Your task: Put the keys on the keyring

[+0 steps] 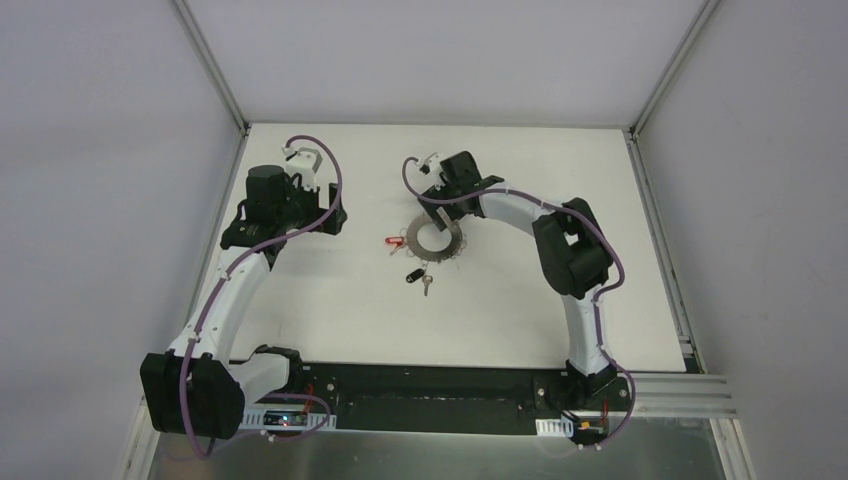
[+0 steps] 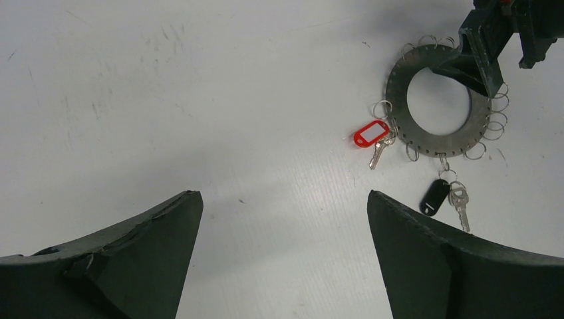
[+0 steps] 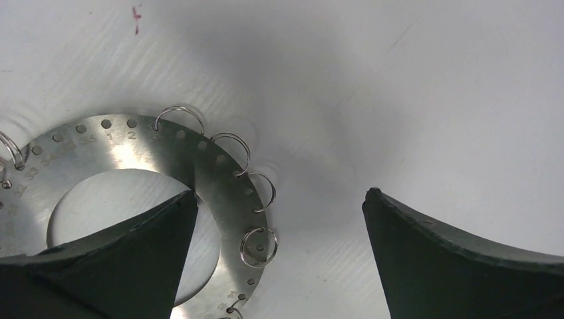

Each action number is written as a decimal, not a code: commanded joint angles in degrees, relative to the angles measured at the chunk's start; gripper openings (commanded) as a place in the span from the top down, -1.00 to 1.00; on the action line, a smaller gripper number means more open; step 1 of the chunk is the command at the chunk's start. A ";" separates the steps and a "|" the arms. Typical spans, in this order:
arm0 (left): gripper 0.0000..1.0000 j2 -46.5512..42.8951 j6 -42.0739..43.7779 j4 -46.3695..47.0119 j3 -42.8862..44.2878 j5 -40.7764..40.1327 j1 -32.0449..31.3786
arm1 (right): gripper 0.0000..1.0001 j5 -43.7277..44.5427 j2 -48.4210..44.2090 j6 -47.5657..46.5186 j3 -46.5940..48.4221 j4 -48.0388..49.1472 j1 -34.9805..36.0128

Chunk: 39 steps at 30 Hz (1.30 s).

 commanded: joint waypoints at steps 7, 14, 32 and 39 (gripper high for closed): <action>-0.98 -0.42 -0.70 -0.24 2.47 -1.06 0.37 | -0.99 -0.93 -3.64 -0.94 0.86 -4.04 -3.06; -0.98 -3.92 0.75 1.52 1.79 -6.82 0.38 | -0.99 -7.53 -16.39 3.78 -1.66 -6.93 -5.45; -0.98 -13.06 1.67 8.35 -4.23 -8.49 0.47 | -0.96 -4.77 -39.92 14.54 -8.26 -9.82 -14.20; -0.98 -20.89 5.34 -0.15 -0.53 -8.22 0.47 | -0.96 -4.63 -50.82 13.99 -16.69 -11.87 -14.47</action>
